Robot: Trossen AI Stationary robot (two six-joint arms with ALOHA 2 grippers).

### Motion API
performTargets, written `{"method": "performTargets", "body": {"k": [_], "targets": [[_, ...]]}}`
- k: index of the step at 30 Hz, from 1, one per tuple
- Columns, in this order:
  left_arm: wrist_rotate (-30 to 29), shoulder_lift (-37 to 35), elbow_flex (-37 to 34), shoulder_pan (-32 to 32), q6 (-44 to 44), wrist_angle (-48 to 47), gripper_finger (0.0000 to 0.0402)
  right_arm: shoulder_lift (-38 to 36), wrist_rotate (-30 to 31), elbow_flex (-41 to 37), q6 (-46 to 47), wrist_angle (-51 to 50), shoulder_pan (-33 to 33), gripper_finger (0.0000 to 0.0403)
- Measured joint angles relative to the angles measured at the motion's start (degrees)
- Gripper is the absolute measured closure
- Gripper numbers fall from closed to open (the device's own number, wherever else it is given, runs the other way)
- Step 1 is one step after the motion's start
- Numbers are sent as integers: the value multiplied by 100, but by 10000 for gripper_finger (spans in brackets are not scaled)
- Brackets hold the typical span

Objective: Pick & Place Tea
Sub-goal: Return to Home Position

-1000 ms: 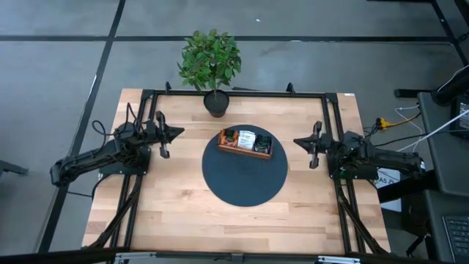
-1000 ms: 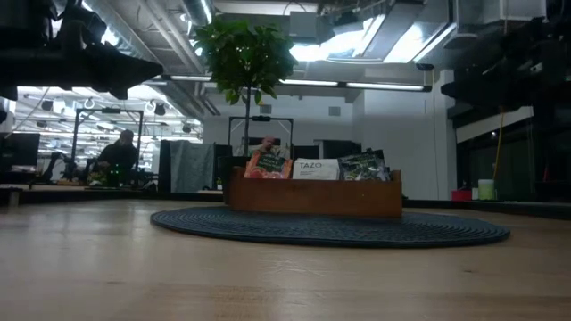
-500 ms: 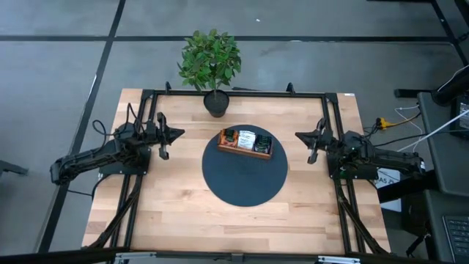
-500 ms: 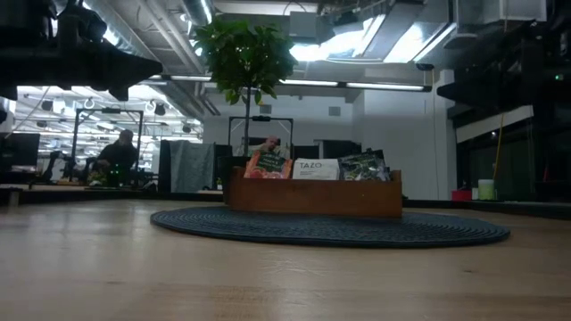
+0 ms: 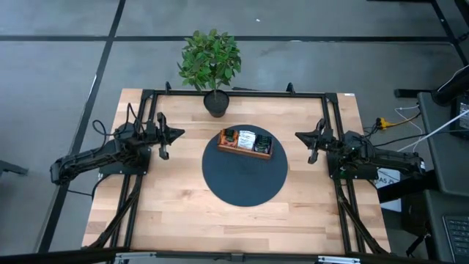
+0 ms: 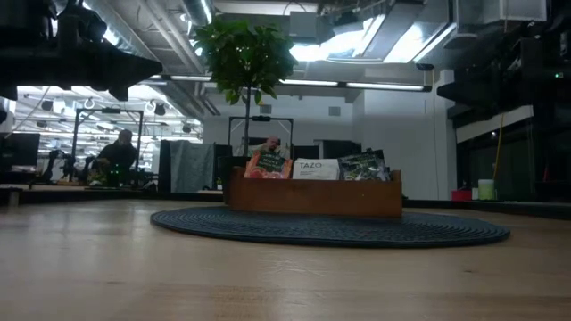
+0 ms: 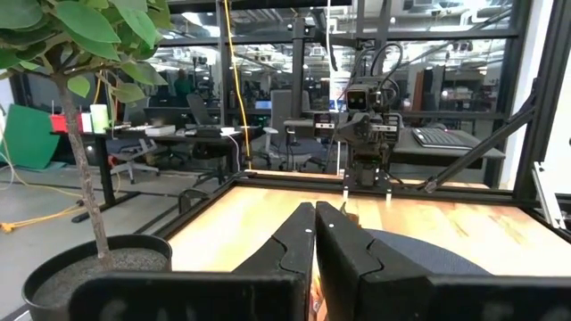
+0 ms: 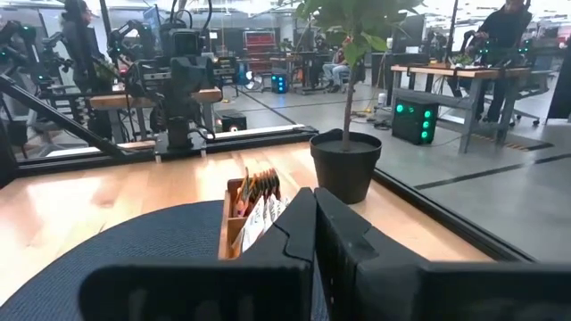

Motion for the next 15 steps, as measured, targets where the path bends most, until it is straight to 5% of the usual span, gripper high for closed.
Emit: {"method": "performTargets", "body": {"k": [15], "targets": [[-1, 0, 0, 0, 0, 0, 391, 0, 0, 0, -5, 0, 0, 393]]}}
